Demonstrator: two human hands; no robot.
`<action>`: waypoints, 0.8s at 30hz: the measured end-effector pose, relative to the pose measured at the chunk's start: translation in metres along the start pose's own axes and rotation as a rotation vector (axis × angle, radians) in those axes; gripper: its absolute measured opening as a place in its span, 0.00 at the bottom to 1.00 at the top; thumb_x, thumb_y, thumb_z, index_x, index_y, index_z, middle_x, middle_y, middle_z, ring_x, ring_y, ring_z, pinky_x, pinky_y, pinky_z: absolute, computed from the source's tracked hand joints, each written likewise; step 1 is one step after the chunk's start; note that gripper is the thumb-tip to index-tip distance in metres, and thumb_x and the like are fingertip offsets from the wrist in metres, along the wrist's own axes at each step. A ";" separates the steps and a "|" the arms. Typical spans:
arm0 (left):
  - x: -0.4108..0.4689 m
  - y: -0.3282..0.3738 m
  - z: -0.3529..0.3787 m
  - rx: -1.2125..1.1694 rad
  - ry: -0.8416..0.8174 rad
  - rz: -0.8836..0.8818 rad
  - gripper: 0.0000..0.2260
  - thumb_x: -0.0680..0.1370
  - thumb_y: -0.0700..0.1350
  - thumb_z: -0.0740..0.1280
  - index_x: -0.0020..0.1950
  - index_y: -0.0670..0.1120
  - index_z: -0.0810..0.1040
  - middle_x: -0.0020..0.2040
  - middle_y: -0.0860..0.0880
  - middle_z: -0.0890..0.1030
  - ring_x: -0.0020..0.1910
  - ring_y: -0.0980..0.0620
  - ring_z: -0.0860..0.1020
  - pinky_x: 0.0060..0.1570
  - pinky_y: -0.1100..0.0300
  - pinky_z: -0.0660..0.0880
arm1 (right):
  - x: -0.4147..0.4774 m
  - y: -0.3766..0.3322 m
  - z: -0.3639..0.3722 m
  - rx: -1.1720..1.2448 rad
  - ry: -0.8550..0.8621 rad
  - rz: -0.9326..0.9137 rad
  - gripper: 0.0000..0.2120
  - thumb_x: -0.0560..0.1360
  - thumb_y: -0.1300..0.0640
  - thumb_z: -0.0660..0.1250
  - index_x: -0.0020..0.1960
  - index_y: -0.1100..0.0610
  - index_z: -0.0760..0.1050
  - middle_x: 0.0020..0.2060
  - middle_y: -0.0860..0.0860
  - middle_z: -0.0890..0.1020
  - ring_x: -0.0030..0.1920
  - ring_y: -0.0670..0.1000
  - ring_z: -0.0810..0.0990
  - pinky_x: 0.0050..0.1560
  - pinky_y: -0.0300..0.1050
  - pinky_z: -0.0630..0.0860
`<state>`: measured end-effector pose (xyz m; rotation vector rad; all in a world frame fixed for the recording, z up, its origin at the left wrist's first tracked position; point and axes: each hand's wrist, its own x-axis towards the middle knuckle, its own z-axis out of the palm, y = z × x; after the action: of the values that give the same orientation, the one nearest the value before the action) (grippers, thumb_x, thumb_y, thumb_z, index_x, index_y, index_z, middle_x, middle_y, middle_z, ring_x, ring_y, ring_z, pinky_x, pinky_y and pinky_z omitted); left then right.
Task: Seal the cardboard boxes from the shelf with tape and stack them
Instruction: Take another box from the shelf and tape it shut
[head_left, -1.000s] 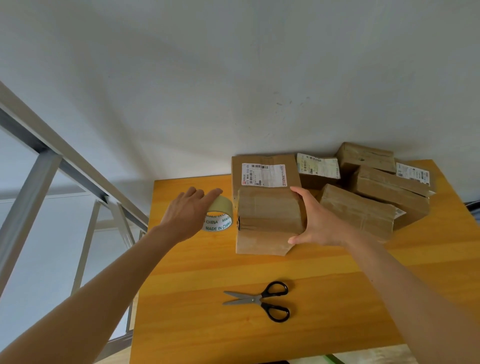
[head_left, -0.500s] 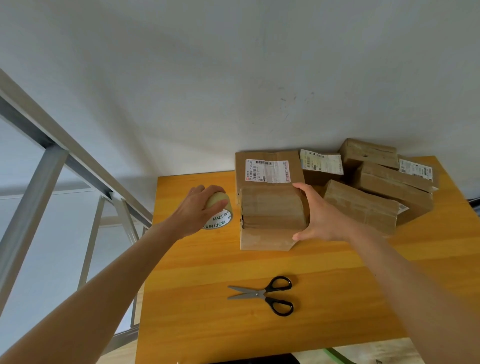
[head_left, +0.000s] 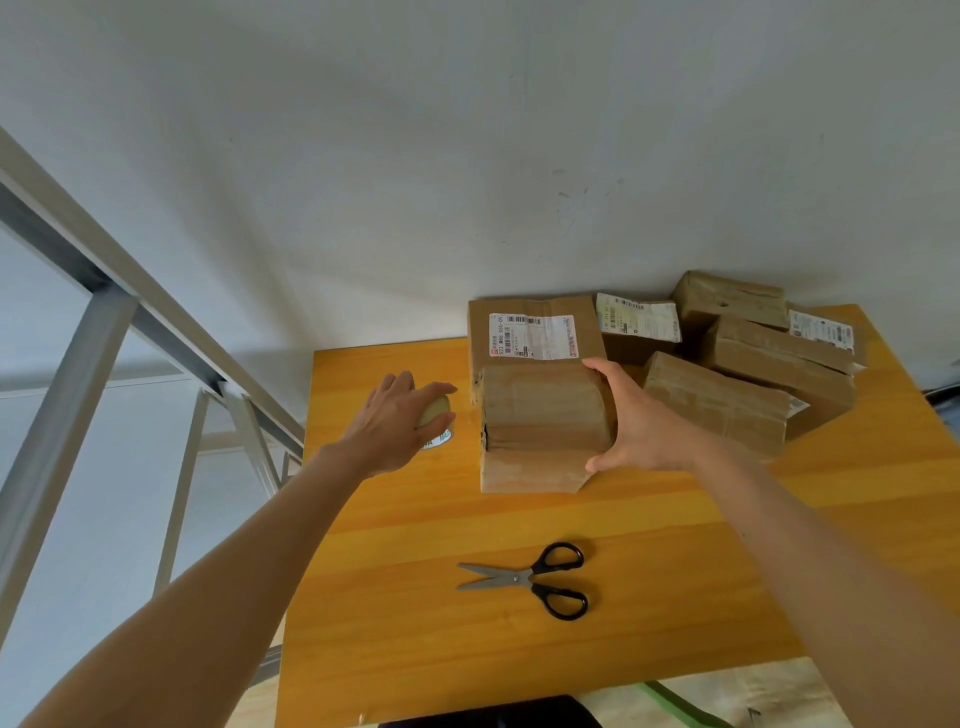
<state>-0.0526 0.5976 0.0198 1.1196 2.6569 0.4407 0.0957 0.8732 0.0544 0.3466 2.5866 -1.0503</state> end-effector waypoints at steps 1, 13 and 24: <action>0.000 0.002 0.001 -0.022 0.014 -0.007 0.19 0.80 0.57 0.58 0.69 0.55 0.69 0.48 0.51 0.67 0.50 0.53 0.63 0.49 0.59 0.62 | -0.002 -0.001 0.002 -0.021 0.011 -0.002 0.59 0.62 0.57 0.82 0.76 0.43 0.43 0.75 0.48 0.57 0.69 0.51 0.66 0.68 0.49 0.69; 0.000 0.004 0.004 -0.067 0.074 -0.019 0.17 0.79 0.56 0.62 0.66 0.53 0.73 0.46 0.52 0.71 0.49 0.53 0.66 0.48 0.59 0.63 | -0.052 0.003 0.087 -0.638 0.526 -0.593 0.28 0.71 0.56 0.72 0.66 0.60 0.65 0.67 0.58 0.69 0.66 0.58 0.73 0.66 0.55 0.72; -0.002 0.002 0.003 -0.137 0.084 -0.013 0.17 0.77 0.55 0.65 0.65 0.52 0.74 0.45 0.52 0.72 0.48 0.52 0.69 0.46 0.58 0.65 | -0.066 0.059 0.180 -0.696 -0.087 -0.195 0.19 0.80 0.64 0.58 0.71 0.60 0.64 0.69 0.57 0.66 0.69 0.57 0.67 0.69 0.51 0.64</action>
<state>-0.0490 0.5985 0.0183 1.0653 2.6561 0.6698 0.2135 0.7804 -0.0782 -0.1239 2.7367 -0.1566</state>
